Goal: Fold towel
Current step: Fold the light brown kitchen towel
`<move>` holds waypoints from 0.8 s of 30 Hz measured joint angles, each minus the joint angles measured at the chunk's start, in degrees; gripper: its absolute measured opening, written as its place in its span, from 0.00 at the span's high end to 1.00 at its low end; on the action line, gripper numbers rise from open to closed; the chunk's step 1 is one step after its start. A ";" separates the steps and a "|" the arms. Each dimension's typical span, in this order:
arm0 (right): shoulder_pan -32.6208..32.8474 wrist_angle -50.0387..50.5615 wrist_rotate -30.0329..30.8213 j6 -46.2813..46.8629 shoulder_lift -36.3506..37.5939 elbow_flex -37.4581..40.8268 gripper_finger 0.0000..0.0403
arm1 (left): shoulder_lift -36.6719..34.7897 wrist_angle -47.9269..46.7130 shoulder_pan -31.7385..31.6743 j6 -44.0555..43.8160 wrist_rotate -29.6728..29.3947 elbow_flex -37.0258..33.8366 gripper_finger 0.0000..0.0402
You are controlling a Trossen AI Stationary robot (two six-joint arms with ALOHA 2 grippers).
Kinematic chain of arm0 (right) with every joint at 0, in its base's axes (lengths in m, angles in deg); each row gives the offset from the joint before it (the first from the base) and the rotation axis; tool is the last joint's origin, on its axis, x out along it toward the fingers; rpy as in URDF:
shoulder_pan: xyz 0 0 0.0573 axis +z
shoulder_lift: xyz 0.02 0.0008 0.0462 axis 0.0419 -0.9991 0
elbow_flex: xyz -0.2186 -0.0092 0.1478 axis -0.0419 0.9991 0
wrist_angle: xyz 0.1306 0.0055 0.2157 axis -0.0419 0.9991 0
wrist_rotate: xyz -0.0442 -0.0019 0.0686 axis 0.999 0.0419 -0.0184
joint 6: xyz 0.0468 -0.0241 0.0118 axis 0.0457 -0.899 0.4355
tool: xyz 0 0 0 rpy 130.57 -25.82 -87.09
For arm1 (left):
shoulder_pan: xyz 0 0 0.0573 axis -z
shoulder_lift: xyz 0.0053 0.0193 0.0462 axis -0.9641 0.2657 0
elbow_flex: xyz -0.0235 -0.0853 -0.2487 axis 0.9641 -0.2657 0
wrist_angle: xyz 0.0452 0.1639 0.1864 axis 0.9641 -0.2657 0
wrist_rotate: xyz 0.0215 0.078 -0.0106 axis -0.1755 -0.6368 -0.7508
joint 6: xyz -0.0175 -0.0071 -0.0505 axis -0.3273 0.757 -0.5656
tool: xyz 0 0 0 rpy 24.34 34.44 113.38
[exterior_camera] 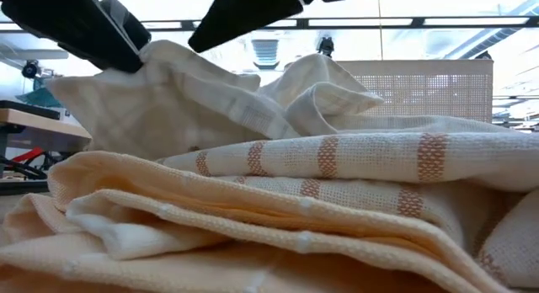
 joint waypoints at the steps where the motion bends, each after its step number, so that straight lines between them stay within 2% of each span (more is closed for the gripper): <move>1: 0.00 -0.07 0.00 0.04 0.02 0.00 0.84 | 0.00 0.23 -0.01 -0.05 -0.02 0.00 0.99; 9: -0.06 -0.02 -0.09 0.32 -0.26 0.02 0.90 | 0.00 0.73 0.00 0.18 -0.11 0.00 0.99; 19: -1.07 -0.13 -0.48 3.83 -0.31 0.09 0.84 | 0.00 6.80 -0.02 4.74 -0.04 0.00 0.99; 24: -0.86 0.02 0.26 3.27 -0.33 0.11 0.98 | 0.00 5.86 -0.02 2.34 0.10 0.00 0.97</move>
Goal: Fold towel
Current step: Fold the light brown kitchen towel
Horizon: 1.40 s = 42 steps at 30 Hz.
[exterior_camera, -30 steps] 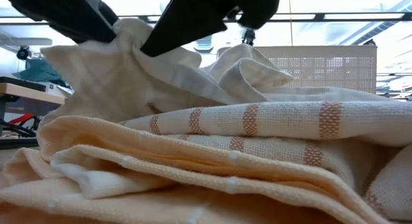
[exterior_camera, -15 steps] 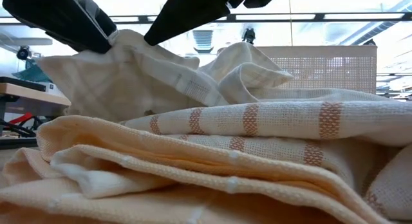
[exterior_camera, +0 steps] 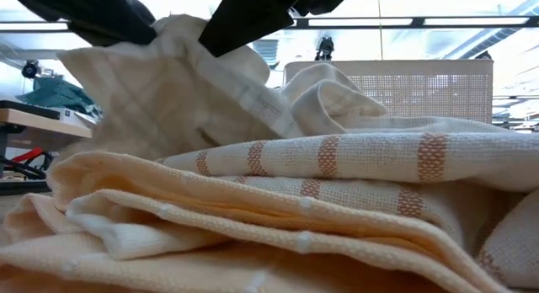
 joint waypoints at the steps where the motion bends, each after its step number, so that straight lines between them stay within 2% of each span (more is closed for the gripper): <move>1: 0.22 0.00 1.02 0.03 0.01 0.00 0.98 | 0.00 -0.74 0.00 -0.73 0.25 0.00 0.95; 5: 1.39 0.77 4.52 0.01 1.05 0.09 0.99 | -0.42 -5.22 0.00 -4.03 1.74 0.00 0.88; 10: 2.10 2.45 4.89 3.42 4.12 0.09 1.00 | -0.79 -8.06 0.04 -5.41 2.42 0.00 0.81; 13: 1.90 4.34 2.70 6.87 5.86 0.09 1.00 | -1.07 -6.89 0.09 -3.65 0.44 0.09 0.77; 20: 1.76 6.64 2.26 11.53 6.75 0.02 1.00 | -2.67 -5.68 0.17 1.74 -6.07 2.00 0.70; 25: 1.43 6.60 2.76 12.79 6.70 0.02 1.00 | -2.82 -4.70 0.17 4.68 -7.04 4.04 0.66; 32: 0.84 6.49 2.76 14.60 6.69 0.02 1.00 | -2.92 -2.67 0.17 7.70 -2.85 6.12 0.61; 42: 0.73 2.76 2.75 14.78 6.64 0.02 1.00 | -2.93 -2.35 -1.28 7.88 -6.09 6.71 0.59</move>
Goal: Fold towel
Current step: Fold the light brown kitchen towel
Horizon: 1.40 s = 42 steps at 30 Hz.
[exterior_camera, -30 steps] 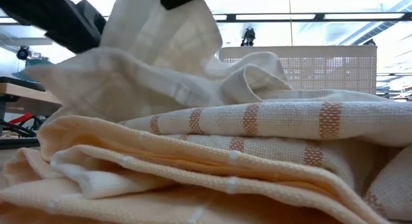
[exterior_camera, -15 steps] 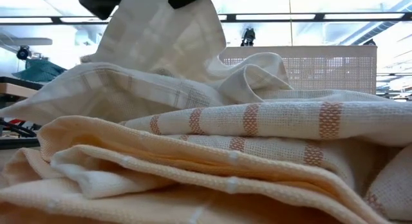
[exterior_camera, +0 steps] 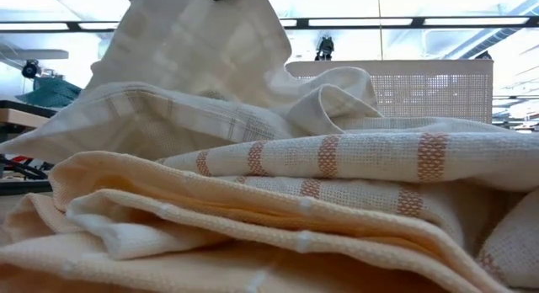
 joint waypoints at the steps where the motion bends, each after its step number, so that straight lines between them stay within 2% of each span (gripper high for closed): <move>1: 0.00 -0.57 -0.02 -0.21 0.00 0.00 1.00 | 0.00 0.08 -0.08 0.00 -0.04 0.00 0.60; 4: -0.02 -2.16 -0.09 -0.27 0.00 0.00 1.00 | 0.00 0.19 -0.23 0.00 -1.31 -0.08 0.63; 7: -0.02 -2.51 -0.22 -0.28 0.00 0.00 1.00 | 0.00 0.14 -0.11 1.60 -6.64 -0.31 0.70; 11: -0.04 -2.93 -0.27 -0.16 0.00 0.00 0.99 | 0.00 0.19 1.04 4.15 -12.82 -0.33 0.93; 13: -0.04 -2.87 -0.06 -0.10 0.00 0.00 0.97 | 0.02 0.20 1.50 4.48 -15.46 -0.34 0.97; 18: 0.00 0.28 1.33 2.07 1.14 0.02 0.89 | 0.07 0.06 3.81 5.11 -25.18 -0.39 0.99; 24: 0.06 9.72 1.85 11.16 5.96 0.00 0.78 | 0.06 -0.11 6.46 5.09 -37.67 -0.39 1.00; 31: 3.38 23.93 1.92 24.20 8.20 0.16 0.70 | -0.61 -0.14 8.68 5.20 -45.94 1.23 1.00; 37: 8.58 28.21 8.19 35.59 7.61 4.18 0.67 | -0.70 -0.19 12.50 13.63 -52.52 7.63 1.00; 42: 11.38 28.50 10.67 43.94 7.61 7.31 0.64 | -0.74 -0.16 16.07 21.84 -57.19 15.21 1.00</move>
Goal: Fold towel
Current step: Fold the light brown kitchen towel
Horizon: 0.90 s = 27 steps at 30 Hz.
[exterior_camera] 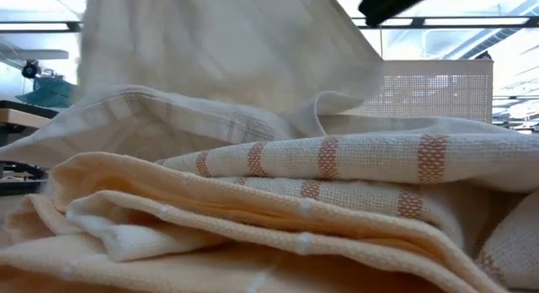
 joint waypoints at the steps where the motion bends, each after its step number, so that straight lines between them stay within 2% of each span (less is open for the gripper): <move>1: 0.29 -0.12 0.18 1.73 0.00 0.75 0.63 | 0.00 0.01 0.92 1.70 -0.44 1.61 1.00; 8: 2.29 -2.65 2.98 9.00 0.00 6.09 0.59 | -0.01 -0.11 4.96 8.89 -0.57 9.71 1.00; 14: 2.21 -16.75 4.49 0.96 0.01 11.32 0.56 | 0.15 -0.20 6.67 13.00 -0.50 12.33 1.00; 19: -0.13 -26.56 4.39 -1.99 0.00 15.10 0.57 | 0.13 -0.21 7.25 14.17 -0.50 14.44 1.00; 27: -4.50 -39.41 1.96 -7.08 0.00 16.21 0.57 | 0.17 -0.26 7.58 16.38 -0.43 16.54 1.00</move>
